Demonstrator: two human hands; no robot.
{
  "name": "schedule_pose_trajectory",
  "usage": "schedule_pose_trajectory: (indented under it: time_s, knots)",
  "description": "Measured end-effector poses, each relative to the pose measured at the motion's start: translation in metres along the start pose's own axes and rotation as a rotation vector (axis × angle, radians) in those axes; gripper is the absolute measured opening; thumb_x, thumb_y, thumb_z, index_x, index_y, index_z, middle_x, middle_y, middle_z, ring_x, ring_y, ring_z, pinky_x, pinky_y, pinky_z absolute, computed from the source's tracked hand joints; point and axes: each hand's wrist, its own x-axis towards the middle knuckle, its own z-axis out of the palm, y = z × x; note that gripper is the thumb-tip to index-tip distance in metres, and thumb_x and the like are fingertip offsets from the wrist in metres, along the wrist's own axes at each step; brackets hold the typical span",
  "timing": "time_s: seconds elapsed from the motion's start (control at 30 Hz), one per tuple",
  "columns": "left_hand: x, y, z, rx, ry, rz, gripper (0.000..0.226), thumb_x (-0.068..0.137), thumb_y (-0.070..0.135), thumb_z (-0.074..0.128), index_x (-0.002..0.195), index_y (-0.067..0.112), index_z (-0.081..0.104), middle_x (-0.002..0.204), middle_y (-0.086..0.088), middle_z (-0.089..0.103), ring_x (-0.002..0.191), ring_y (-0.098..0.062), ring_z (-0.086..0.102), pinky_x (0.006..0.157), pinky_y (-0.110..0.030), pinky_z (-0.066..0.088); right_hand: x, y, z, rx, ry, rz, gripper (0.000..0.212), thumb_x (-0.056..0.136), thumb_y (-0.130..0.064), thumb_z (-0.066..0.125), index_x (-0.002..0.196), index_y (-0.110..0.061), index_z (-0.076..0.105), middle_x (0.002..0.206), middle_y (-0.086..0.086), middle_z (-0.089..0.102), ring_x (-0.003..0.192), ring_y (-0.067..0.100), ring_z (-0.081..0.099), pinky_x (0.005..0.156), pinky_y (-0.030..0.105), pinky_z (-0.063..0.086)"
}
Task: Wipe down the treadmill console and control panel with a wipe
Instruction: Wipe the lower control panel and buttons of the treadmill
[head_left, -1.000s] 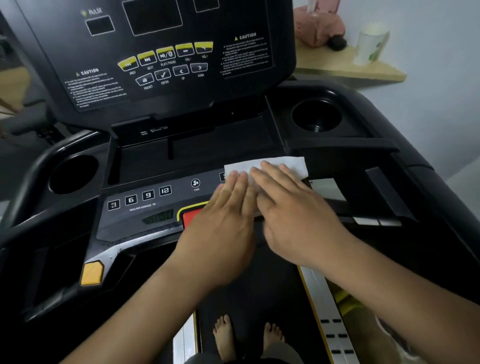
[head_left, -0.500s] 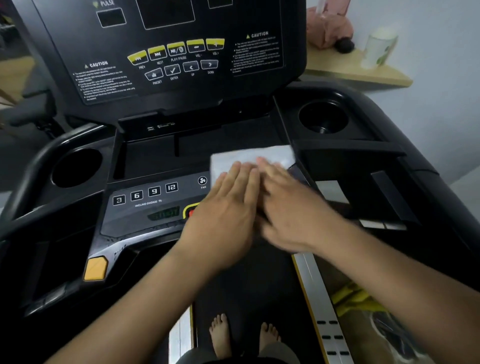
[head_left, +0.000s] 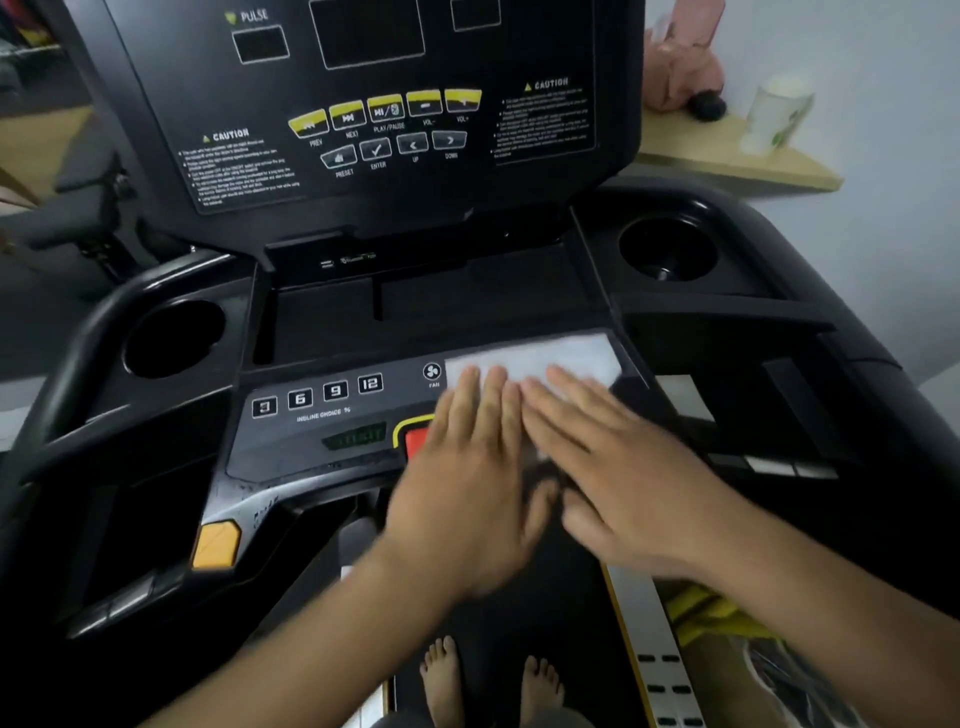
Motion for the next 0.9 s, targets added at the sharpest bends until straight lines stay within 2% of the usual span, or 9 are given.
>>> schedule_pose_trajectory:
  time_s: [0.07,0.13,0.2,0.33,0.5,0.6,0.7,0.83,0.9]
  knots:
    - [-0.011,0.014,0.007,-0.014,-0.042,0.031,0.085,0.096,0.059,0.027,0.149,-0.007,0.026,0.155,-0.031,0.026,0.147,-0.044,0.019,0.118,-0.054,0.026,-0.024,0.005,0.003,0.008,-0.024,-0.018,0.076,0.083,-0.036,0.041,0.154,-0.013,0.023,0.163,0.004,0.013,0.151,0.019,0.003,0.122,0.038,0.009]
    - [0.007,0.026,0.000,0.053,-0.083,0.019,0.089,0.096,0.062,0.011,0.150,-0.009,0.007,0.158,-0.033,0.007,0.149,-0.044,0.001,0.122,-0.054,0.010,-0.024,0.021,-0.003,0.000,-0.024,0.050,0.073,0.084,-0.037,0.037,0.153,-0.016,0.026,0.162,0.002,0.018,0.151,0.019,0.005,0.122,0.037,0.014]
    - [0.037,0.028,-0.007,0.153,-0.143,-0.011,0.088,0.093,0.061,0.000,0.146,-0.008,-0.016,0.156,-0.033,-0.016,0.147,-0.044,-0.018,0.122,-0.053,-0.007,-0.005,0.028,-0.015,-0.005,0.018,0.174,0.071,0.087,-0.041,0.027,0.153,-0.018,0.025,0.163,0.000,0.016,0.151,0.017,0.001,0.115,0.029,0.004]
    - [0.050,0.020,-0.005,0.269,-0.179,-0.026,0.083,0.098,0.054,0.004,0.146,-0.009,-0.021,0.154,-0.035,-0.023,0.143,-0.049,-0.025,0.120,-0.055,-0.013,0.012,0.014,-0.011,-0.021,0.021,0.243,0.072,0.092,-0.044,0.024,0.155,-0.015,0.003,0.164,0.004,-0.004,0.149,0.016,-0.017,0.113,0.026,-0.018]
    - [0.000,0.049,0.004,0.244,-0.259,0.099,0.103,0.096,0.067,0.015,0.136,-0.016,-0.031,0.139,-0.041,-0.043,0.127,-0.054,-0.046,0.105,-0.059,-0.033,-0.054,-0.002,0.020,0.012,0.008,0.213,0.066,0.092,-0.043,0.037,0.149,-0.009,0.035,0.161,0.010,0.020,0.151,0.024,0.010,0.118,0.044,0.024]
    - [0.021,0.060,0.005,0.261,-0.220,0.125,0.097,0.099,0.062,0.015,0.140,-0.014,-0.029,0.144,-0.041,-0.036,0.132,-0.055,-0.038,0.110,-0.060,-0.026,-0.060,0.003,0.019,0.086,0.096,0.331,0.059,0.091,-0.037,0.038,0.144,-0.009,0.043,0.158,0.009,0.030,0.149,0.019,0.019,0.105,0.036,0.041]
    - [0.050,0.061,-0.001,0.284,-0.183,0.156,0.084,0.100,0.048,0.016,0.145,-0.011,-0.024,0.152,-0.037,-0.027,0.142,-0.051,-0.026,0.118,-0.059,-0.010,-0.051,-0.003,0.017,0.068,0.158,0.465,0.064,0.092,-0.038,0.033,0.146,-0.006,0.036,0.157,0.009,0.031,0.147,0.016,0.021,0.103,0.032,0.035]
    - [0.041,0.052,0.002,0.238,-0.176,0.202,0.082,0.100,0.051,0.014,0.149,-0.007,-0.017,0.156,-0.034,-0.021,0.145,-0.047,-0.021,0.119,-0.058,-0.007,-0.049,-0.003,0.009,-0.067,0.084,0.467,0.064,0.090,-0.038,0.033,0.144,-0.005,0.043,0.152,0.013,0.040,0.145,0.024,0.031,0.118,0.057,0.020]
    - [0.021,0.044,0.010,0.140,-0.111,0.227,0.089,0.096,0.061,0.019,0.153,-0.005,0.002,0.159,-0.032,-0.004,0.149,-0.046,-0.007,0.120,-0.061,0.004,-0.051,-0.006,0.010,-0.047,0.056,0.429,0.066,0.088,-0.037,0.034,0.145,-0.005,0.039,0.155,0.014,0.036,0.147,0.027,0.025,0.117,0.057,0.021]
